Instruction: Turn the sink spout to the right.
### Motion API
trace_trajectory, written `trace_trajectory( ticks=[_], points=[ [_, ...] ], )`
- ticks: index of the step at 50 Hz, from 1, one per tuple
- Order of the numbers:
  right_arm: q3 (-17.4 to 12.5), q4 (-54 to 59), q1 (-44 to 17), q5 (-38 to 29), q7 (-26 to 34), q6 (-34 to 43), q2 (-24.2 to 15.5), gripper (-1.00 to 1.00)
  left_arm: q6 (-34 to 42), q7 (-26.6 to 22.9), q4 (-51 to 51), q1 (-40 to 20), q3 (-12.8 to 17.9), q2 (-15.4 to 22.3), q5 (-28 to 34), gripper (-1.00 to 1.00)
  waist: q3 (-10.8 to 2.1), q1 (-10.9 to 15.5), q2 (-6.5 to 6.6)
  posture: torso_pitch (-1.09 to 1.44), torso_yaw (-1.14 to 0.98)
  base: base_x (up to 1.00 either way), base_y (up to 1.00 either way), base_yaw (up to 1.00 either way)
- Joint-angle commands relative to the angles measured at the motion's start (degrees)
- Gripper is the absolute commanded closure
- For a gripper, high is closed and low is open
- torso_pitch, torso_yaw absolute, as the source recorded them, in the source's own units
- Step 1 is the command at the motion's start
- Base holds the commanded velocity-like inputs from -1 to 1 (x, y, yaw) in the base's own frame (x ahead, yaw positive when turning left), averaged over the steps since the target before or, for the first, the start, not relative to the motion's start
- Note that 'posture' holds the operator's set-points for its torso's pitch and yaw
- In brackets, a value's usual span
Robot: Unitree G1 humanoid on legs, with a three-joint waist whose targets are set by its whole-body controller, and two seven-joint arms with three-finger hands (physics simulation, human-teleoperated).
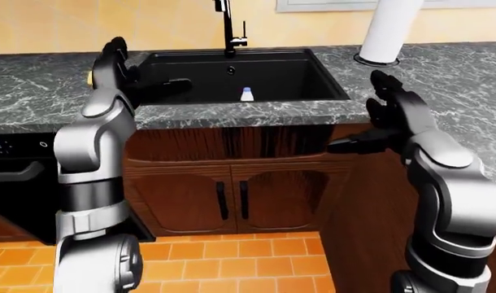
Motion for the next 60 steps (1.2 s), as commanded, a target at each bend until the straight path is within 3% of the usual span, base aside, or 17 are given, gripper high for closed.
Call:
trace_trajectory(
  ticks=[1, 4, 5, 7, 12, 19, 28, 30, 32, 33, 35, 41, 45, 54, 58, 59, 60],
  points=[
    [0.0, -1.0, -2.0, 0.2, 0.1, -1.0, -0.6, -1.00, -3.1, -0.2, -0.1, -2.3, 0.7, 1.3, 0.2, -1.00, -1.10, 0.1, 0.26, 0.00, 0.00, 0.19, 0.00, 0.00],
    [0.1, -1.0, -2.9, 0.3, 0.2, 0.0, -0.9, -1.00, -3.9, -0.4, 1.9, -3.1, 1.0, 2.2, -0.1, -1.00, -2.95, -0.3, 5.35, 0.00, 0.00, 0.20, 0.00, 0.00],
    [0.2, -1.0, -3.4, 0.3, 0.3, 0.4, -1.1, -1.00, -4.2, -0.4, 2.5, -3.4, 1.1, 2.4, -0.2, -1.00, -2.38, 0.2, 2.99, 0.00, 0.00, 0.20, 0.00, 0.00],
    [0.2, -0.9, -3.8, 0.2, 0.3, 0.8, -1.3, -1.00, -4.6, -0.5, 3.5, -3.8, 1.2, 2.9, -0.4, -1.00, -2.39, -0.1, 3.61, 0.00, 0.00, 0.20, 0.00, 0.00],
    [0.5, -0.2, -3.9, 0.1, 0.3, 0.4, -1.1, -1.00, -4.9, -0.4, 5.2, -4.9, 1.5, 4.0, -1.2, -1.00, -2.36, 0.3, 1.26, 0.00, 0.00, 0.20, 0.00, 0.00],
    [0.5, -0.6, -3.0, -0.1, 0.2, -0.3, -0.6, -1.00, -5.2, -0.5, 6.9, -5.6, 2.1, 5.2, -2.5, -1.00, -3.43, 1.5, -4.90, 0.00, 0.00, 0.20, 0.00, 0.00],
    [0.5, -1.2, -2.0, -0.2, 0.2, -1.0, -0.4, -1.00, -5.3, -0.2, 6.8, -5.3, 1.8, 5.5, -3.2, -1.00, -1.82, 0.2, -0.67, 0.00, 0.00, 0.20, 0.00, 0.00],
    [0.5, -1.4, -1.8, -0.2, 0.2, -1.1, -0.3, -1.00, -4.9, 0.0, 6.2, -5.2, 1.9, 5.6, -3.5, -1.00, -1.92, -0.2, 1.41, 0.00, 0.00, 0.25, 0.00, 0.00],
    [0.5, -1.2, -1.7, -0.2, 0.2, -1.4, -0.2, -1.00, -4.5, 0.2, 5.8, -5.4, 2.0, 5.8, -3.7, -1.00, -3.06, -0.6, 5.24, 0.00, 0.00, 0.26, 0.00, 0.00],
    [0.5, -1.3, -1.7, -0.3, 0.2, -1.3, -0.2, -1.00, -4.3, 0.2, 5.5, -5.3, 2.0, 5.9, -3.9, -1.00, -2.27, 0.0, 2.42, 0.00, 0.00, 0.27, 0.00, 0.00],
    [0.5, -1.3, -1.6, -0.3, 0.2, -1.5, -0.1, -1.00, -4.2, 0.1, 5.2, -5.1, 2.1, 5.9, -4.1, -1.00, -2.21, 0.0, 3.50, 0.00, 0.00, 0.26, 0.00, 0.00],
    [0.7, -1.5, -2.1, -0.4, 0.3, -0.8, -0.2, -1.00, -4.1, 0.3, 5.7, -5.5, 2.2, 6.4, -4.6, -1.00, -1.93, 0.7, 0.17, 0.00, 0.00, 0.26, 0.00, 0.00],
    [0.4, -1.9, -1.6, -0.4, 0.4, -0.8, -0.1, -1.00, -4.3, 0.1, 6.3, -5.8, 2.2, 6.8, -4.6, -1.00, -2.96, 1.3, -5.28, 0.00, 0.00, 0.27, 0.00, 0.00],
    [0.6, -1.6, -2.1, -0.6, 0.5, -0.5, -0.5, -1.00, -6.5, -0.7, 10.9, -7.1, 2.4, 8.0, -4.2, -1.00, -1.93, 0.1, -1.23, 0.00, 0.00, 0.26, 0.00, 0.00],
    [0.7, -1.1, -2.5, -0.7, 0.5, -0.7, -0.4, -1.00, -6.5, -0.5, 11.7, -7.7, 2.8, 8.6, -4.6, -1.00, -2.73, -0.7, 3.51, 0.00, 0.00, 0.26, 0.00, 0.00],
    [0.8, -1.0, -2.6, -0.7, 0.5, -0.6, -0.5, -1.00, -6.4, -0.5, 11.8, -7.7, 2.8, 8.7, -4.7, -1.00, -3.53, -1.0, 4.01, 0.00, 0.00, 0.27, 0.00, 0.00],
    [0.8, -1.0, -2.6, -0.7, 0.6, -0.7, -0.5, -1.00, -6.5, -0.5, 12.0, -7.9, 2.8, 8.8, -4.8, -1.00, -2.65, -0.3, 3.12, 0.00, 0.00, 0.27, 0.00, 0.00]
  ],
)
